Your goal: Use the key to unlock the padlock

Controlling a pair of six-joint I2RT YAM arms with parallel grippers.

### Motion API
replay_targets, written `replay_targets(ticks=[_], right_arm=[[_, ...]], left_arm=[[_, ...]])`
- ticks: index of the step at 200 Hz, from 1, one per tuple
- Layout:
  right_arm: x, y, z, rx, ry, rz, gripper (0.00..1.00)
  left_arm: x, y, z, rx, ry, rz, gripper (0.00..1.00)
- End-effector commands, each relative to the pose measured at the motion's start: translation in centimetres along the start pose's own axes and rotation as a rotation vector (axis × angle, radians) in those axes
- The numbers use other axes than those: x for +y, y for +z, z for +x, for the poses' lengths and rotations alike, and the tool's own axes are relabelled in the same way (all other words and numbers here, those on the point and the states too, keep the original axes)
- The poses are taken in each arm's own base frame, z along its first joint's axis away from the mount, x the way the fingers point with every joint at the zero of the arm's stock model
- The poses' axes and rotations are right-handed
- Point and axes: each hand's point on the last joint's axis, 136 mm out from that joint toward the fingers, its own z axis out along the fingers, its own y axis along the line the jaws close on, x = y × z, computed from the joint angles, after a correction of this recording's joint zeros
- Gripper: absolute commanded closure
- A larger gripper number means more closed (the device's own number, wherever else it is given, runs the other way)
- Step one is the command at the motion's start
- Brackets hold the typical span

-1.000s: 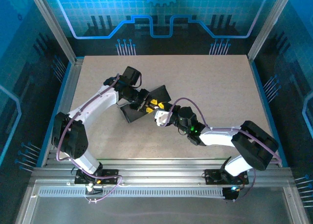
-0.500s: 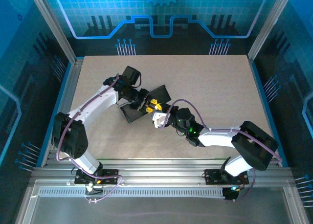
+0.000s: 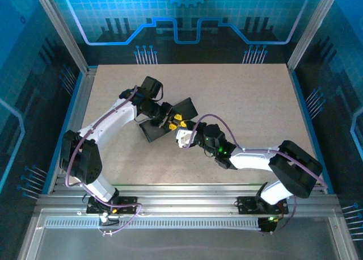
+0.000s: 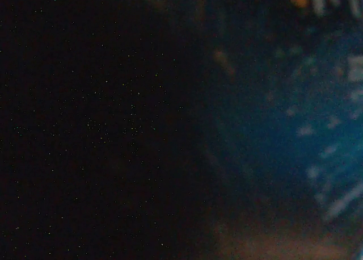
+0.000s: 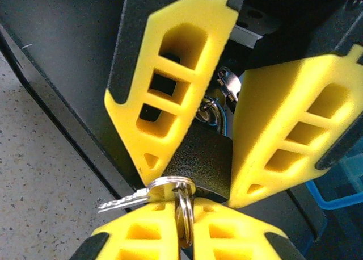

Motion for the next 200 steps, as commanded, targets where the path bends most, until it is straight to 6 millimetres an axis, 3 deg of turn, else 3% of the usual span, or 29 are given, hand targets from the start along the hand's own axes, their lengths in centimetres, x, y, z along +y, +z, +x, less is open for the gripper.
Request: replay_targets(ticks=[1, 33, 63, 118, 135, 200], right_arm=[[-1.8, -0.3, -2.9, -0.078, 0.151, -0.022, 0.95], [-2.3, -0.8, -1.8, -0.052, 0.349, -0.054, 1.00], [-1.9, -0.8, -1.3, -0.048, 0.433, -0.073, 1.00], [-1.6, -1.4, -2.4, -0.080, 0.605, -0.169, 1.00], [-1.3, -1.0, -1.9, -0.053, 0.643, -0.194, 1.00], [-0.4, 0.7, 2.6, 0.025, 0.843, -0.259, 1.00]], left_arm=[[-1.7, -0.8, 2.0, 0.075, 0.062, 0.070, 1.00], [-1.5, -0.4, 1.9, 0.083, 0.071, 0.075, 1.00], [-1.5, -0.1, 1.9, 0.096, 0.067, 0.082, 1.00], [-1.4, -0.1, 1.9, 0.097, 0.091, 0.068, 1.00], [-1.5, -0.1, 1.7, 0.098, 0.096, 0.067, 1.00], [-1.3, -0.8, 1.9, 0.088, 0.164, 0.059, 0.70]])
